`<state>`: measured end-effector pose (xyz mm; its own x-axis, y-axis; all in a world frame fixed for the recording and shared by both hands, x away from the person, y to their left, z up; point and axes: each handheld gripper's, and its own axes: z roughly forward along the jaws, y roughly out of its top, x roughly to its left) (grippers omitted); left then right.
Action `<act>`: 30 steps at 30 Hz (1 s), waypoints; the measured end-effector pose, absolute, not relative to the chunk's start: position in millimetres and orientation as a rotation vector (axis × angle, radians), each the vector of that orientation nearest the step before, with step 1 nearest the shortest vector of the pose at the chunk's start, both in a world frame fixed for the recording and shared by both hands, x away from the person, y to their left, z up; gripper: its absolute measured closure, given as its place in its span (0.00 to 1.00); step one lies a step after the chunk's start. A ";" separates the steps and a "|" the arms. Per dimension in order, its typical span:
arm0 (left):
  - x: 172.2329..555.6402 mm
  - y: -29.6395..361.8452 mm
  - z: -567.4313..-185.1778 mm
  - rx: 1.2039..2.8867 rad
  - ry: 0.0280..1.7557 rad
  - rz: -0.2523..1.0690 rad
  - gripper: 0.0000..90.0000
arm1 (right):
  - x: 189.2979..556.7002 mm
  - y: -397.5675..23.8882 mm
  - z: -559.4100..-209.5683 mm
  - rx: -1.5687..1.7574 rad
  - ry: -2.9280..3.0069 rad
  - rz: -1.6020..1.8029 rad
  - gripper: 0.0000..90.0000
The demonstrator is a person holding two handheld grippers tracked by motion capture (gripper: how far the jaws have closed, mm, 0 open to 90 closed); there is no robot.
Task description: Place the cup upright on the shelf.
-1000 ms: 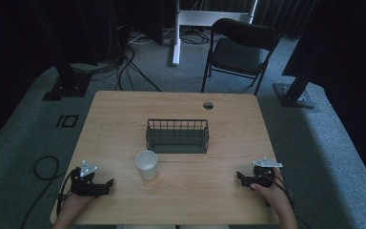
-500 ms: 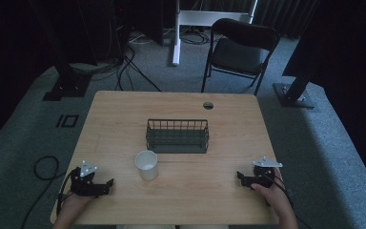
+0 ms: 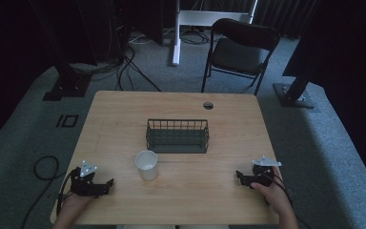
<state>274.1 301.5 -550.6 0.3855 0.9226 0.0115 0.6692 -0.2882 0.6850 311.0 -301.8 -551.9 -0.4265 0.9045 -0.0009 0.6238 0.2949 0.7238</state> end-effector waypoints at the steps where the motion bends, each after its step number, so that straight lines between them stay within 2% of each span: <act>1: 274.1 301.4 -550.6 2.053 1.361 0.553 0.00 | 311.4 -300.9 -551.6 1.359 2.162 0.924 0.13; 30: 274.1 301.5 -550.6 2.053 1.360 0.553 0.00 | 313.6 -263.5 -533.1 1.164 2.242 1.128 0.15</act>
